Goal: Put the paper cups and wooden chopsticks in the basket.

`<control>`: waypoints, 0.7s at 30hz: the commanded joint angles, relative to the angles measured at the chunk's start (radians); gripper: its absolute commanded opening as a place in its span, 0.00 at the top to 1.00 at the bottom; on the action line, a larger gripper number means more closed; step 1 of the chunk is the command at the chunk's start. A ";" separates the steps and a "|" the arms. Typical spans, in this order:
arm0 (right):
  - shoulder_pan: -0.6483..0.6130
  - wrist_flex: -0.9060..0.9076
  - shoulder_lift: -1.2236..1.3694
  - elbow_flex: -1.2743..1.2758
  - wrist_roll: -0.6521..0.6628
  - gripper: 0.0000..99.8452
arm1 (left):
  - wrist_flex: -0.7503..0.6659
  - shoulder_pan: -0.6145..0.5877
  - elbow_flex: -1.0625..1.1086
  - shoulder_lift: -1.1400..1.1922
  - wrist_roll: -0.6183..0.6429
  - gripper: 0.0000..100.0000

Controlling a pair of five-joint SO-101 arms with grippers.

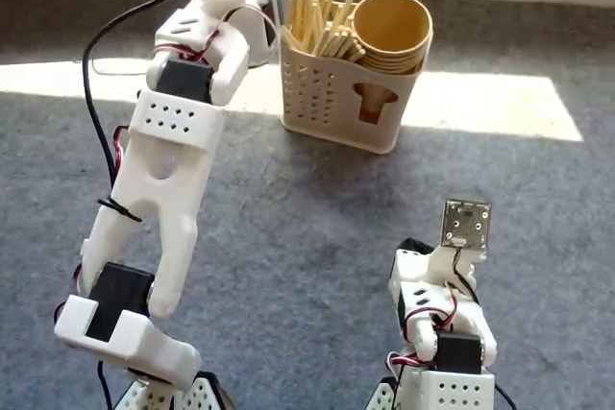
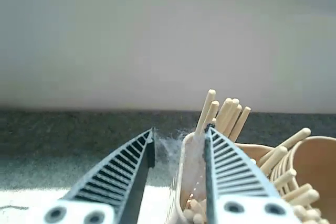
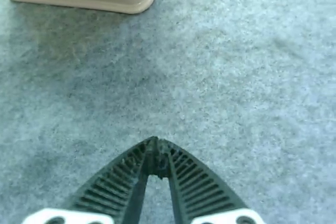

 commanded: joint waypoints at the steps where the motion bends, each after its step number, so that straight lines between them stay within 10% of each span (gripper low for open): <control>1: 0.010 -0.005 -0.001 0.130 -0.009 0.99 | 0.002 0.005 -0.090 -0.015 0.028 0.84; 21: 0.015 -0.027 -0.001 0.130 -0.009 0.99 | 0.423 -0.002 -0.099 -0.309 0.018 1.00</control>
